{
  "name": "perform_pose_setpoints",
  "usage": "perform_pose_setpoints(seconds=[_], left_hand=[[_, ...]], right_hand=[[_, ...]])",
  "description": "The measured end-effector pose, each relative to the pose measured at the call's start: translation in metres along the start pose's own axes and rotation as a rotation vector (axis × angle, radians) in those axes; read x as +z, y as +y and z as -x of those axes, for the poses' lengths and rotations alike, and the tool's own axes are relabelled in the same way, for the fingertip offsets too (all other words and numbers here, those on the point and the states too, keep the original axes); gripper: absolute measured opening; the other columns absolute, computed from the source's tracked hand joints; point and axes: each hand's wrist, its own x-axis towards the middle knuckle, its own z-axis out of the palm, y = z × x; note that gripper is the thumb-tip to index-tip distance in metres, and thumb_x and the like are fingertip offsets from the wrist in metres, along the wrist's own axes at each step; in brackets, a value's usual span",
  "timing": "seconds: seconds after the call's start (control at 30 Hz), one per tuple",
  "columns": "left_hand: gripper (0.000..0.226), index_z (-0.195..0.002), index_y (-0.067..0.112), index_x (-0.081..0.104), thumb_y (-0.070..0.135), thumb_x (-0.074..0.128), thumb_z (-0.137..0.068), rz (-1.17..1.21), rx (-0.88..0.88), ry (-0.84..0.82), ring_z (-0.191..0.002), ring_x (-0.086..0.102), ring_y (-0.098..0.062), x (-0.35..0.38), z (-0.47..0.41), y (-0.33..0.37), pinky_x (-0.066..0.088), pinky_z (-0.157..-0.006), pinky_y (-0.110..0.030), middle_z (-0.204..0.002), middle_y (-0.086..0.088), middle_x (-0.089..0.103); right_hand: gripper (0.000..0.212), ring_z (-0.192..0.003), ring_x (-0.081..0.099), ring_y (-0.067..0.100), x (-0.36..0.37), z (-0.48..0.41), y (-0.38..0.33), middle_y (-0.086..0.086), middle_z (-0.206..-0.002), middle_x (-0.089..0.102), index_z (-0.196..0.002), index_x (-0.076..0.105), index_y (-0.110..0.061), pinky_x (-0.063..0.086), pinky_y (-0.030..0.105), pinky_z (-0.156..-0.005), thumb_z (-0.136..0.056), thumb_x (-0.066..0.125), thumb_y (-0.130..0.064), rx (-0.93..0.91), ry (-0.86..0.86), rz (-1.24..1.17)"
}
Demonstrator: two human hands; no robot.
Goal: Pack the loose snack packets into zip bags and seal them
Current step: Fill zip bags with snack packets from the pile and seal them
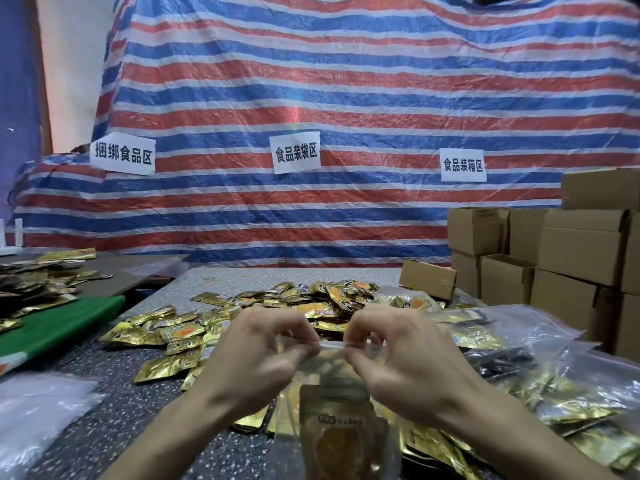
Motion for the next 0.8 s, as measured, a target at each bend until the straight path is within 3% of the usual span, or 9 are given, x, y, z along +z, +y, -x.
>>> perform_pose_setpoints(seconds=[0.13,0.3,0.37,0.53,0.63,0.73,0.8], left_hand=[[0.028,-0.067,0.032,0.072,0.008,0.080,-0.079,0.064,-0.021,0.031,-0.071,0.066,-0.003,0.002,0.001,0.000,0.047,-0.061,-0.010,-0.069,0.021,0.070],[0.007,-0.073,0.027,0.077,0.024,0.079,-0.080,0.193,-0.066,-0.067,-0.067,0.065,0.001,-0.007,0.000,0.000,0.044,-0.059,-0.009,-0.069,0.016,0.072],[0.012,-0.070,0.024,0.077,0.033,0.076,-0.078,0.206,-0.076,-0.045,-0.065,0.063,-0.002,-0.009,0.001,-0.003,0.043,-0.058,-0.012,-0.066,0.011,0.071],[0.021,-0.061,0.032,0.074,0.020,0.080,-0.078,0.210,-0.020,0.049,-0.060,0.061,0.000,-0.001,0.006,-0.001,0.043,-0.057,-0.008,-0.057,0.018,0.065],[0.004,-0.076,0.030,0.082,0.027,0.078,-0.077,0.339,-0.058,0.029,-0.066,0.069,-0.005,-0.002,0.005,-0.003,0.047,-0.056,-0.011,-0.068,0.010,0.074],[0.015,-0.090,0.029,0.082,0.033,0.072,-0.079,0.482,-0.117,-0.110,-0.083,0.075,-0.016,-0.004,0.004,-0.008,0.059,-0.071,-0.027,-0.086,0.002,0.078],[0.018,-0.096,0.030,0.080,0.031,0.067,-0.084,0.506,-0.116,-0.182,-0.088,0.074,-0.017,-0.004,0.004,-0.008,0.059,-0.077,-0.030,-0.092,0.002,0.078]], right_hand=[[0.016,-0.081,0.056,0.005,0.001,-0.001,-0.006,-0.019,-0.083,0.061,-0.087,0.065,-0.032,0.044,0.030,-0.070,-0.090,0.060,-0.047,-0.046,0.005,0.054],[0.004,-0.077,0.057,0.010,-0.003,-0.005,-0.007,-0.014,-0.079,0.062,-0.085,0.063,-0.026,0.048,0.036,-0.068,-0.087,0.061,-0.029,-0.048,-0.004,0.042],[0.005,-0.074,0.055,0.009,-0.003,-0.004,-0.007,-0.013,-0.075,0.059,-0.080,0.059,-0.024,0.045,0.032,-0.064,-0.084,0.058,-0.027,-0.031,-0.004,0.034],[0.022,-0.077,0.058,0.005,0.006,-0.004,-0.014,-0.015,-0.083,0.063,-0.087,0.060,-0.028,0.048,0.032,-0.069,-0.087,0.054,-0.049,-0.079,-0.017,0.041],[0.017,-0.077,0.057,0.006,0.007,-0.008,-0.013,-0.018,-0.077,0.062,-0.089,0.068,-0.030,0.048,0.034,-0.067,-0.091,0.063,-0.046,-0.092,0.000,0.004],[0.014,-0.072,0.056,0.007,0.004,-0.011,-0.007,-0.017,-0.068,0.057,-0.083,0.070,-0.028,0.048,0.037,-0.062,-0.089,0.069,-0.041,-0.082,0.001,-0.038],[0.016,-0.071,0.057,0.009,0.004,-0.010,-0.004,-0.016,-0.068,0.058,-0.080,0.070,-0.026,0.051,0.041,-0.063,-0.089,0.071,-0.040,-0.083,0.004,-0.053]])
